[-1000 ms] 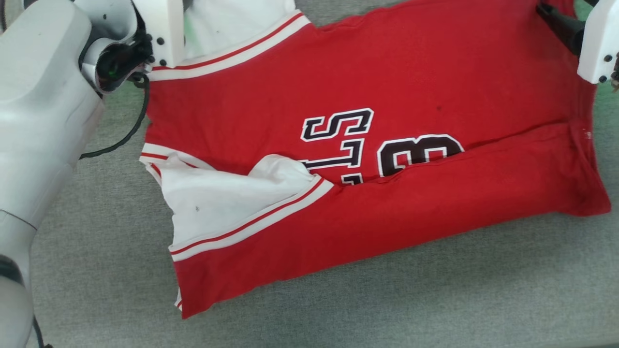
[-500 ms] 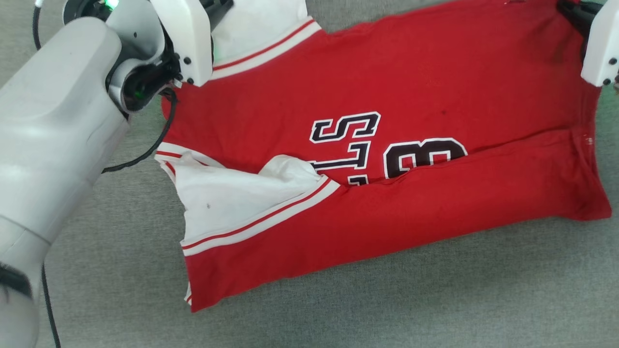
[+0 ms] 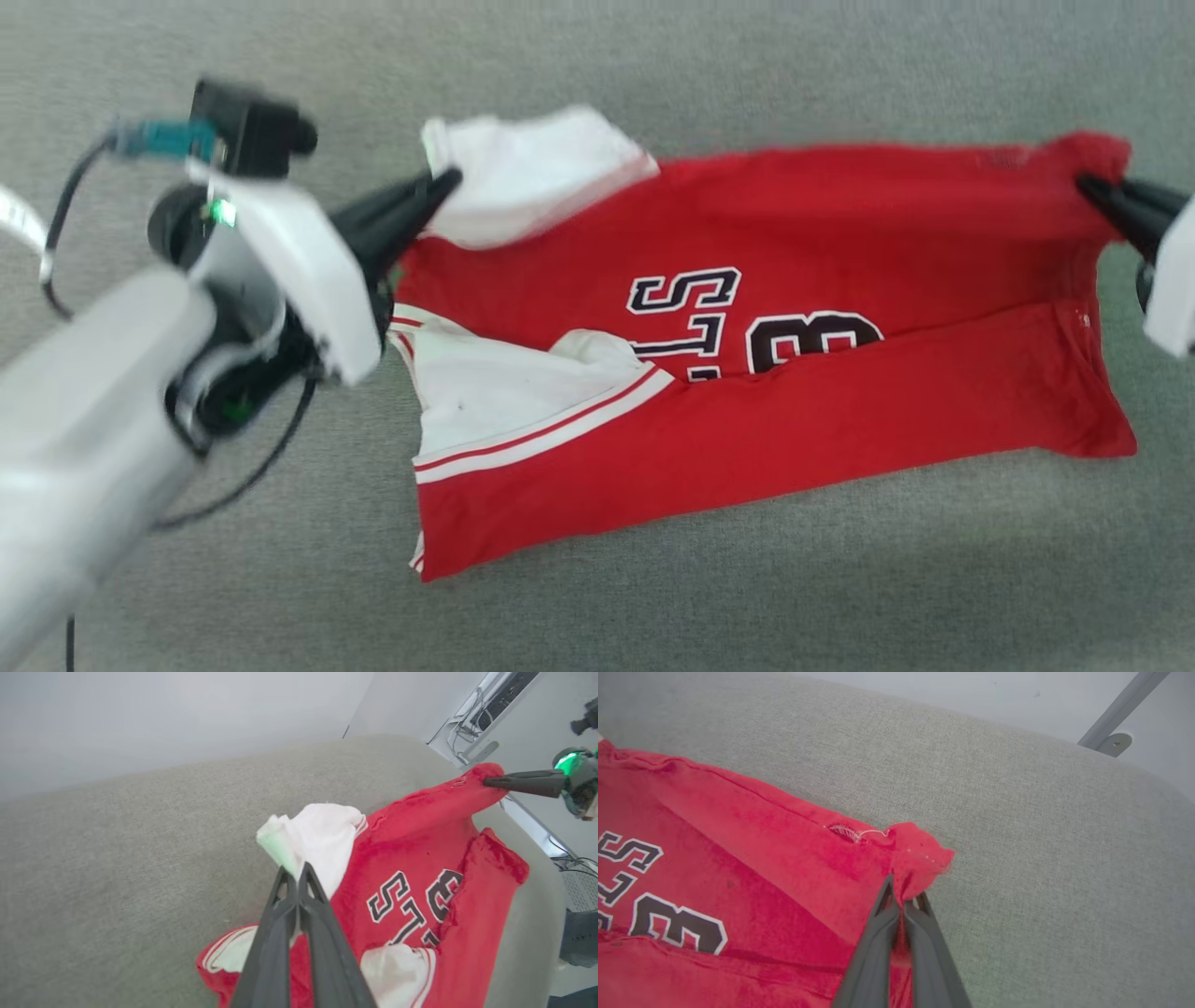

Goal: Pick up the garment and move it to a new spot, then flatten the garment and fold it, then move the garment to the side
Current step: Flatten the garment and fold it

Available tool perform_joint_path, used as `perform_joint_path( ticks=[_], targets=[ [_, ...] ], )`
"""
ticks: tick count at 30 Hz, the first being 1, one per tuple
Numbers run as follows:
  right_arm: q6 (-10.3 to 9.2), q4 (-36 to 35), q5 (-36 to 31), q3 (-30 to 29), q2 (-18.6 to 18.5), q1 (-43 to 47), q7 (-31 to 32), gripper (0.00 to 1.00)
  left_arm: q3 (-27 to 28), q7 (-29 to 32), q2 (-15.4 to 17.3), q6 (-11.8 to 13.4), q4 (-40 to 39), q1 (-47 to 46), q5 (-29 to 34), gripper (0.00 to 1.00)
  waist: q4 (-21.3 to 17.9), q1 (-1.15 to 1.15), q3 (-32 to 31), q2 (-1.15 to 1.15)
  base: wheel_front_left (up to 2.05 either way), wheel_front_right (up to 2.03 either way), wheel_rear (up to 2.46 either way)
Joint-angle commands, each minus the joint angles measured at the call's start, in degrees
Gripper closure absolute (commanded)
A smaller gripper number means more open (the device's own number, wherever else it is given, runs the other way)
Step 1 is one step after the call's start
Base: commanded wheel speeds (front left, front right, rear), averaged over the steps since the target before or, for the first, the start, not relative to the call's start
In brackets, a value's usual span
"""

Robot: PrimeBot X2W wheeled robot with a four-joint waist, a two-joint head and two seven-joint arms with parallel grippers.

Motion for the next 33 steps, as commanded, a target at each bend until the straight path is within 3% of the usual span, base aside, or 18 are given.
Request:
perform_joint_path(
  ticks=[1,8,11,15,21,22,23,24,25,26,33],
  targets=[
    [-0.05,-0.8,0.2,-0.6,-0.5,1.8,-0.6,1.0,0.1,-0.9,0.7,0.7,-1.5,1.7,-0.5,1.0,0.9,0.0,-1.2,0.0,0.0,0.0,0.0],
    [-0.05,-6.4,0.2,-8.4,-2.6,16.3,-1.9,1.0,-0.6,-8.0,8.4,6.5,-17.2,15.4,-2.7,1.0,1.2,0.0,-2.5,0.0,0.0,0.0,0.0],
    [-0.05,-8.4,-0.4,-11.9,-2.1,21.7,-1.3,1.0,-1.4,-10.7,9.9,8.7,-21.6,20.9,-4.2,1.0,1.1,0.0,-2.2,0.0,0.0,0.0,0.0],
    [-0.05,-9.2,-2.1,-14.6,0.5,25.2,-0.1,1.0,-4.1,-11.4,8.2,9.9,-20.7,24.6,-2.8,1.0,1.2,0.0,-1.6,0.0,0.0,0.0,0.0],
    [-0.04,-5.9,-5.2,-17.0,4.2,24.2,-0.3,1.0,-4.3,-12.0,2.4,6.4,-12.8,24.8,-5.6,1.0,1.9,0.0,-1.0,0.0,0.0,0.0,0.0],
    [-0.04,-5.5,-5.7,-17.2,4.5,24.0,-0.3,0.93,-4.4,-12.1,2.0,6.0,-11.4,24.3,-5.0,1.0,2.0,0.0,-0.9,0.0,0.0,0.0,0.0],
    [-0.04,-5.4,-6.1,-17.3,4.7,23.9,-0.5,0.71,-4.4,-12.4,1.4,5.7,-10.3,23.9,-4.6,1.0,2.1,0.0,-0.9,0.0,0.0,0.0,0.0],
    [-0.04,-5.4,-6.1,-17.6,5.0,23.7,-0.5,0.53,-4.2,-12.9,0.8,5.4,-9.5,23.8,-4.3,0.76,2.2,0.0,-0.9,0.0,0.0,0.0,0.0],
    [-0.04,-5.4,-6.1,-17.9,5.1,23.6,-0.4,0.18,-4.1,-13.4,0.5,5.1,-8.9,23.8,-3.7,0.48,2.3,0.0,-1.0,0.0,0.0,0.0,0.0],
    [-0.04,-5.4,-5.8,-18.3,5.2,23.7,-0.1,0.0,-3.8,-14.0,0.2,5.0,-8.4,23.9,-3.3,0.0,2.3,0.0,-1.1,0.0,0.0,0.0,0.0],
    [-0.04,-3.3,-4.8,-22.4,5.1,25.9,1.4,0.0,2.4,-16.6,-2.5,8.1,-7.9,28.9,0.0,0.0,4.0,0.0,-2.7,0.0,0.0,0.0,0.0]
  ],
)
